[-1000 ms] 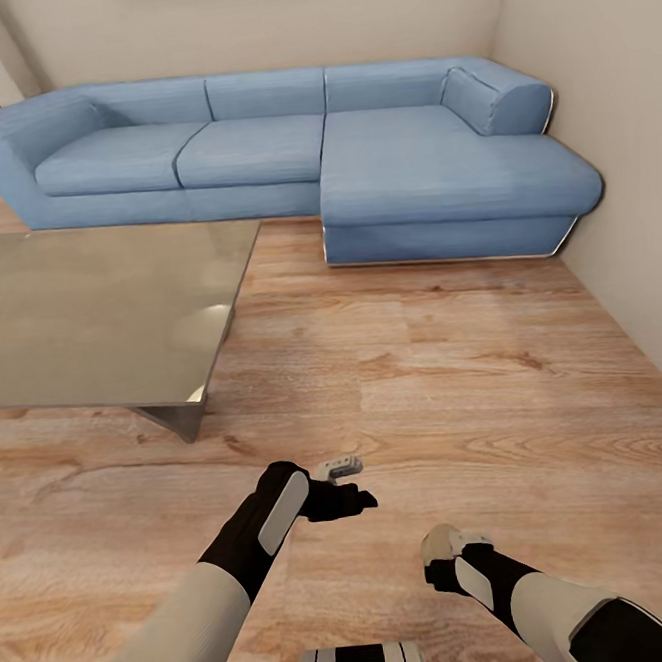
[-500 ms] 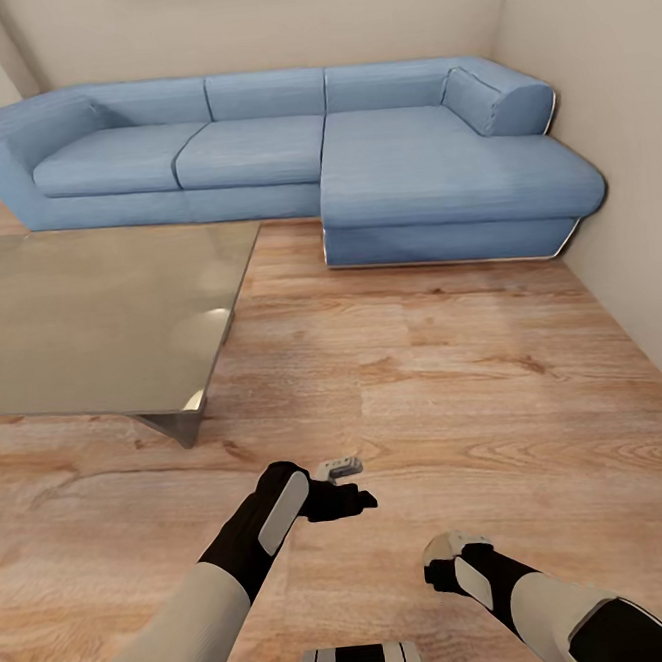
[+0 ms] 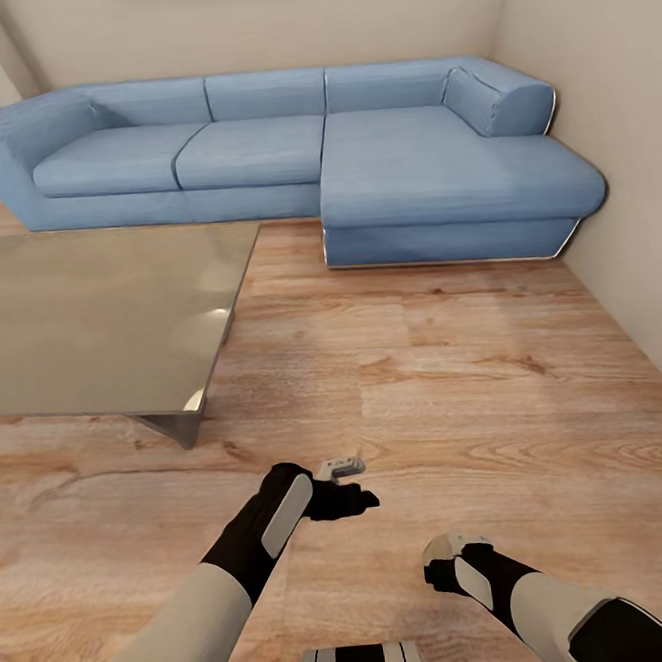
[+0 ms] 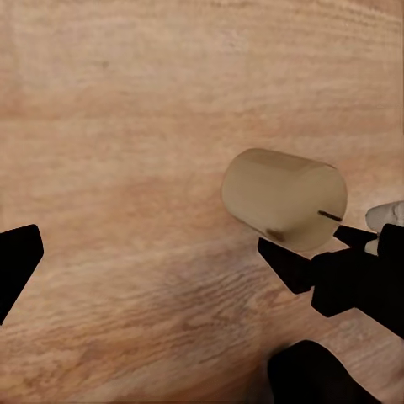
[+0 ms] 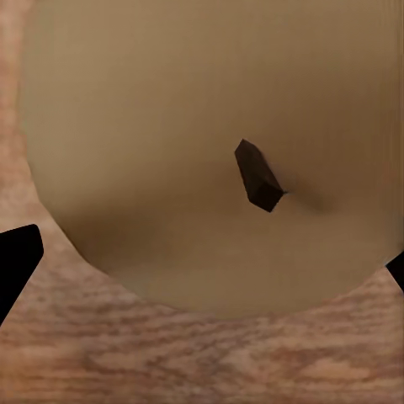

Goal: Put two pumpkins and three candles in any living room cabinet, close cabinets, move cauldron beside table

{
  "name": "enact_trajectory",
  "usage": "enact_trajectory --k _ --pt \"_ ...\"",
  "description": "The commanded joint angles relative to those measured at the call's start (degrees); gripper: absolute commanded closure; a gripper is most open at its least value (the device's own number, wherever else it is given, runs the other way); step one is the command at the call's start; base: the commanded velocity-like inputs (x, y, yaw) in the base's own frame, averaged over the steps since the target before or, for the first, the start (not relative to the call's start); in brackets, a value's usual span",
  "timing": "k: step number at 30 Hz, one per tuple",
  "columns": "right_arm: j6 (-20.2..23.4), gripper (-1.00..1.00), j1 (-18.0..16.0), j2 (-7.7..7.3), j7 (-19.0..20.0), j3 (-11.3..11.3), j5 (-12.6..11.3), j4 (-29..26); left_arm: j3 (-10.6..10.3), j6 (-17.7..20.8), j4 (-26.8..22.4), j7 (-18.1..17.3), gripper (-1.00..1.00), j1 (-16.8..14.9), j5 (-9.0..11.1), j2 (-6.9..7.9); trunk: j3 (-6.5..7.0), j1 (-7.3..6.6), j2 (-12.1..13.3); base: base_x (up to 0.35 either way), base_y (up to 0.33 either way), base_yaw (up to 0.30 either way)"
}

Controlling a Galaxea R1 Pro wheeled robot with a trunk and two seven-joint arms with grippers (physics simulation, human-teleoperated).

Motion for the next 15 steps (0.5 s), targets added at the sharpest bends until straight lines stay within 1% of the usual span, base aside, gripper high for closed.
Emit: enact_trajectory --k 1,4,12,15 --pt "0.31 -1.00 0.00 -0.01 -0.34 0.48 -0.54 -0.13 -0.40 0.13 -0.04 0.58 -1.00 -0.02 0.60 0.00 -0.04 -0.01 -0.02 0.033 0.000 0.000" --pt "0.31 -1.00 0.00 -0.01 -0.34 0.48 -0.54 -0.13 -0.51 0.14 0.00 0.59 -1.00 -0.02 0.60 0.00 -0.04 -0.01 -0.02 0.148 0.000 0.000" --pt "0.31 -1.00 0.00 -0.01 -0.34 0.48 -0.54 -0.13 -0.58 0.09 0.00 0.58 -1.00 -0.02 0.60 0.00 -0.04 -0.01 -0.02 0.299 0.000 0.000" --pt "0.31 -1.00 0.00 -0.01 -0.34 0.48 -0.54 -0.13 -0.59 0.07 0.01 0.59 -1.00 -0.02 0.60 0.00 -0.04 -0.01 -0.02 0.098 0.000 0.000"
